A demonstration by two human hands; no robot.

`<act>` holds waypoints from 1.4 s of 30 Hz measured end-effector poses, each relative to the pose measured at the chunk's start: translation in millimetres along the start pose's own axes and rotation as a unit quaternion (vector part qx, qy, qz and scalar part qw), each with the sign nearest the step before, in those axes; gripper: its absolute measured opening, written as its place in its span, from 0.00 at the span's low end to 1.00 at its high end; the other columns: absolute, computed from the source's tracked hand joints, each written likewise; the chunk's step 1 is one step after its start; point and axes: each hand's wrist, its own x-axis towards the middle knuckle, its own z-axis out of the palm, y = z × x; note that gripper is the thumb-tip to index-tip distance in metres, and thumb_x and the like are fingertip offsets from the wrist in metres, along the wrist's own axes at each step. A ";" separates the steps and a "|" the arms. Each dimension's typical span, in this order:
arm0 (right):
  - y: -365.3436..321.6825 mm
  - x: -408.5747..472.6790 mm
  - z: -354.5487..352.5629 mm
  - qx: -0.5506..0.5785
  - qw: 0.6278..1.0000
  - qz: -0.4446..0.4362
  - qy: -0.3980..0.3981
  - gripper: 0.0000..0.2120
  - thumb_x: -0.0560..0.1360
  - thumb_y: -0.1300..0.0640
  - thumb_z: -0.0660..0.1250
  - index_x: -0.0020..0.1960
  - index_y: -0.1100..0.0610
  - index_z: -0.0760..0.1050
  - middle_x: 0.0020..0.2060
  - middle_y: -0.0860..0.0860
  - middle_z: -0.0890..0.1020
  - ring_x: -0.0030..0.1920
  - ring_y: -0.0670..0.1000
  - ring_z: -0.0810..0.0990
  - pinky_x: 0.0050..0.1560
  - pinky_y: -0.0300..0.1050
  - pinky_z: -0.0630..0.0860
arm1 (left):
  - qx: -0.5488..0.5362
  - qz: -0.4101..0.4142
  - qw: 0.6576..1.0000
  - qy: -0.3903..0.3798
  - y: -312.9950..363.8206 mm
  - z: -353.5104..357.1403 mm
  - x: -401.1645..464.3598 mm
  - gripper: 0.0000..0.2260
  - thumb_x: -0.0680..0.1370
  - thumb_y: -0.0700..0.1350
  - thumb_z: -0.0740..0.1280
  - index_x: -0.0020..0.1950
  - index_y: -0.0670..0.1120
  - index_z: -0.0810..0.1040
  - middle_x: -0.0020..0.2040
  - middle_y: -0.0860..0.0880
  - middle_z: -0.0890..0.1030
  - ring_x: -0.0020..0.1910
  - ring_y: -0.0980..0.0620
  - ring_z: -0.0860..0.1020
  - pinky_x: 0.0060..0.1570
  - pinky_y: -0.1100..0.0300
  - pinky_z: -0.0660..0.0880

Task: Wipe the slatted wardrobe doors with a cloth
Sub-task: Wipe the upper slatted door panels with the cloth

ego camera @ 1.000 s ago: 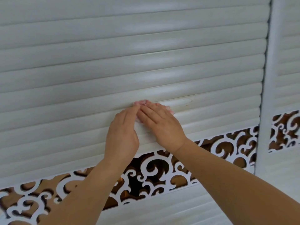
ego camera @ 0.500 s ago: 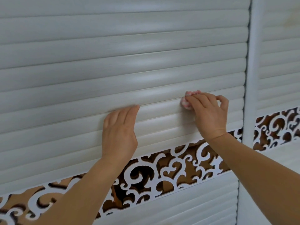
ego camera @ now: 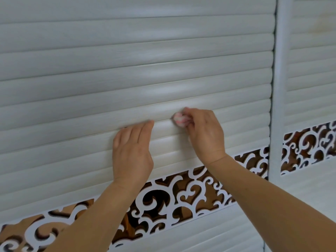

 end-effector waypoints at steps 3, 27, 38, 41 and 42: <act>-19.3 -0.7 12.5 -0.007 0.996 -0.074 0.041 0.07 0.68 0.61 0.71 0.45 0.58 0.82 0.44 0.53 0.84 0.46 0.57 0.79 0.40 0.47 0.78 | 0.001 0.001 1.000 0.013 3.4 0.0 1.6 0.27 0.67 0.37 0.51 0.64 0.42 0.72 0.55 0.45 0.79 0.54 0.49 0.68 0.59 0.55 0.60; 141.9 29.3 -63.8 -0.041 0.937 0.340 0.063 0.08 0.79 0.57 0.59 0.51 0.56 0.77 0.51 0.49 0.75 0.50 0.50 0.75 0.45 0.38 0.69 | -0.012 0.014 0.999 0.043 36.5 41.4 13.8 0.28 0.68 0.34 0.50 0.67 0.43 0.67 0.58 0.44 0.75 0.58 0.45 0.66 0.62 0.52 0.61; 102.1 0.0 -30.9 -0.050 0.932 0.355 0.055 0.18 0.82 0.52 0.51 0.66 0.58 0.71 0.56 0.58 0.76 0.55 0.56 0.73 0.51 0.45 0.70 | -0.007 0.017 0.999 0.034 38.5 43.4 12.8 0.28 0.68 0.35 0.49 0.68 0.42 0.67 0.59 0.43 0.75 0.60 0.44 0.66 0.64 0.50 0.62; 57.2 -18.9 -19.0 -0.005 0.964 0.263 0.032 0.17 0.82 0.54 0.55 0.69 0.53 0.69 0.67 0.51 0.71 0.56 0.49 0.66 0.52 0.32 0.61 | -0.017 0.022 0.999 0.039 37.2 42.3 12.0 0.28 0.68 0.36 0.49 0.68 0.43 0.66 0.59 0.42 0.75 0.60 0.44 0.66 0.63 0.49 0.63; 45.3 -23.5 -13.0 0.013 0.972 0.232 0.032 0.17 0.81 0.55 0.56 0.69 0.52 0.70 0.66 0.49 0.71 0.54 0.47 0.66 0.50 0.29 0.61 | -0.021 0.022 0.999 0.040 36.0 41.2 11.5 0.28 0.68 0.36 0.49 0.68 0.43 0.66 0.59 0.42 0.75 0.59 0.44 0.66 0.63 0.49 0.64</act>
